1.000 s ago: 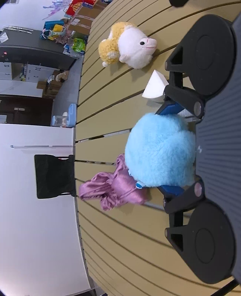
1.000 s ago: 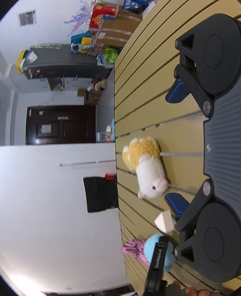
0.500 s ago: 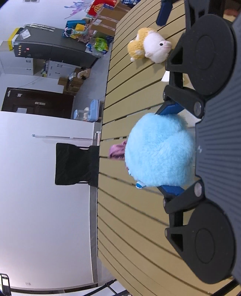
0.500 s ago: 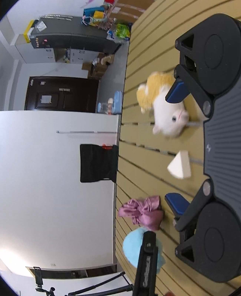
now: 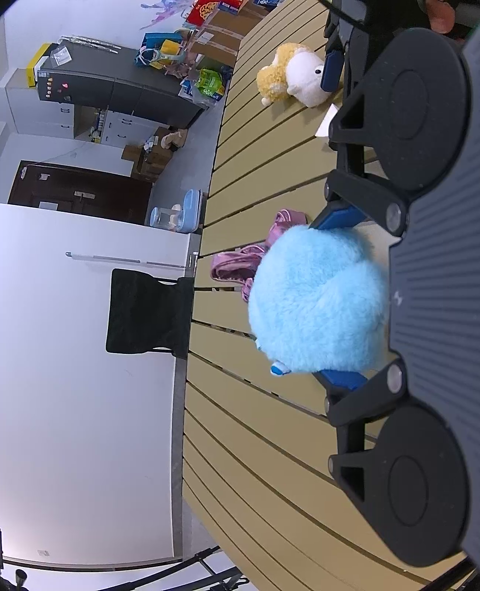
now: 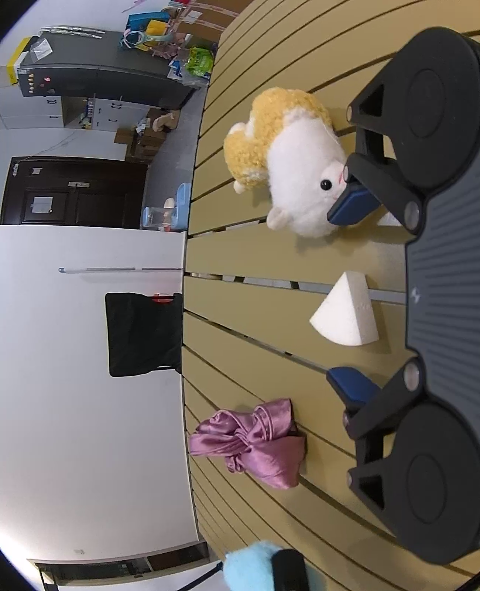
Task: Collect trash
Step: 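Grasp the white foam wedge with the right tool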
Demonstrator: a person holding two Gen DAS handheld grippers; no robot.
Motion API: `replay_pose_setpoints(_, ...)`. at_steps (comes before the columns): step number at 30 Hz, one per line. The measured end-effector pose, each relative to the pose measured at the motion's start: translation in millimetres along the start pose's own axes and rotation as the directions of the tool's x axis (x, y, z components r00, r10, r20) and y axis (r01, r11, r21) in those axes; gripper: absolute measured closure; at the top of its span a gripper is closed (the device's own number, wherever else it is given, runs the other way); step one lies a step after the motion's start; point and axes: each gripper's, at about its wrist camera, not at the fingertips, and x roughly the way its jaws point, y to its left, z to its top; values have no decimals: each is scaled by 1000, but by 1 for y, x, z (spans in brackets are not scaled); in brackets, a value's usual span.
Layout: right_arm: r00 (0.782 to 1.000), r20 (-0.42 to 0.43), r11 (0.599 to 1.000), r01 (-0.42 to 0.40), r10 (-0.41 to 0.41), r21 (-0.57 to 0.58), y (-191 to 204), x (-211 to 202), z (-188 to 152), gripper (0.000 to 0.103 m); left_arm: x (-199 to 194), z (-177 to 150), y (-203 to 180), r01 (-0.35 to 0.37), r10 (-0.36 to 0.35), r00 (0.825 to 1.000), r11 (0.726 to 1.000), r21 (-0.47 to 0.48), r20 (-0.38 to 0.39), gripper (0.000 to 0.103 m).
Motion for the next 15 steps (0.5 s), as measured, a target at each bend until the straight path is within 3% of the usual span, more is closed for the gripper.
replay_pose_setpoints(2,1000,-11,1000,5,-5,4,0,4,0,22,0,-1,1,0,0,1000,1000,-3,-2,31)
replay_pose_setpoints(8,999,-34,1000,-1,1,-2,2,8,-2,43,-1,-1,1,0,0,1000,1000,-7,-1,31)
replay_pose_setpoints(11,999,-37,1000,-19,19,5,2,6,0,64,-1,-1,2,0,0,1000,1000,-7,-1,31)
replay_pose_setpoints(15,998,-43,999,-40,41,30,0,3,1,67,-2,-2,0,1,-1,1000,1000,-6,-3,31)
